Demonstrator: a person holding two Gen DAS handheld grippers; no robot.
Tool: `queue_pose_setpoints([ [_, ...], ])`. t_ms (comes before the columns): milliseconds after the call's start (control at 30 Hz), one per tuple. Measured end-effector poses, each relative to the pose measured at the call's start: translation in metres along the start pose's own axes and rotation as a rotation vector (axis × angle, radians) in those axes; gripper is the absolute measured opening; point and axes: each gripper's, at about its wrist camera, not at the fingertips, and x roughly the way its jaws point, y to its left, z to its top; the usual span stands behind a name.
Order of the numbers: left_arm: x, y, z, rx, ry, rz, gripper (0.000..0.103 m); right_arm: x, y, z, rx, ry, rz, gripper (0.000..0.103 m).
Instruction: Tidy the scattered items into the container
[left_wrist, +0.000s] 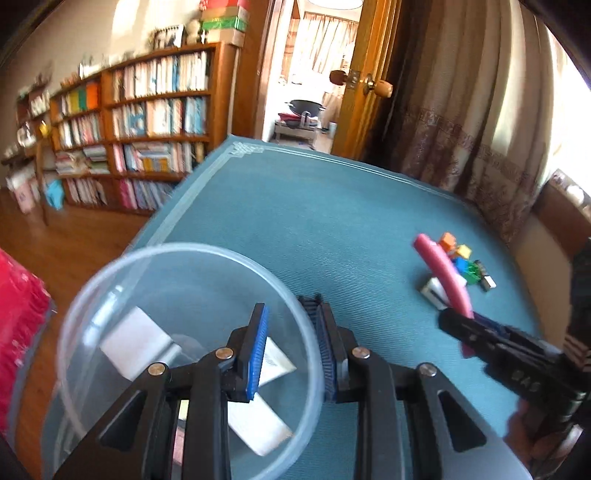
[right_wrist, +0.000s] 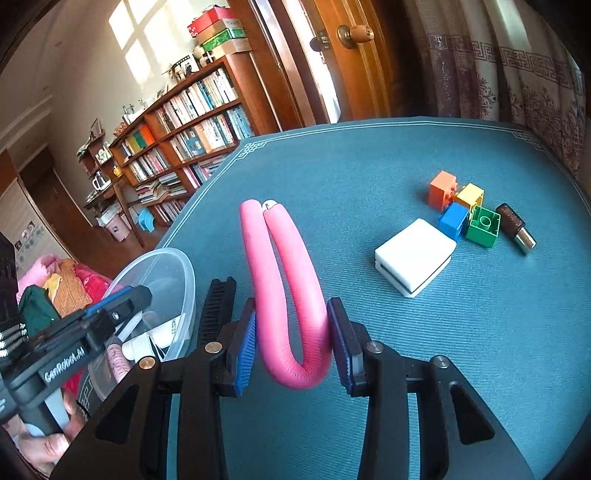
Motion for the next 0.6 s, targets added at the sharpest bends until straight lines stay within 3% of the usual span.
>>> queue_pose_setpoints([
  [267, 0.012, -0.034, -0.023, 0.076, 0.089, -0.106, 0.035, -0.002, -0.028, -0.006, 0.056, 0.021, -0.033, 0.04],
  [500, 0.02, -0.038, -0.047, 0.08, 0.156, -0.077, 0.048, -0.004, -0.047, -0.01, 0.091, 0.023, -0.027, 0.04],
  [600, 0.018, -0.041, -0.05, 0.096, 0.138, -0.031, 0.052, -0.005, -0.052, -0.012, 0.101, 0.023, -0.022, 0.04],
])
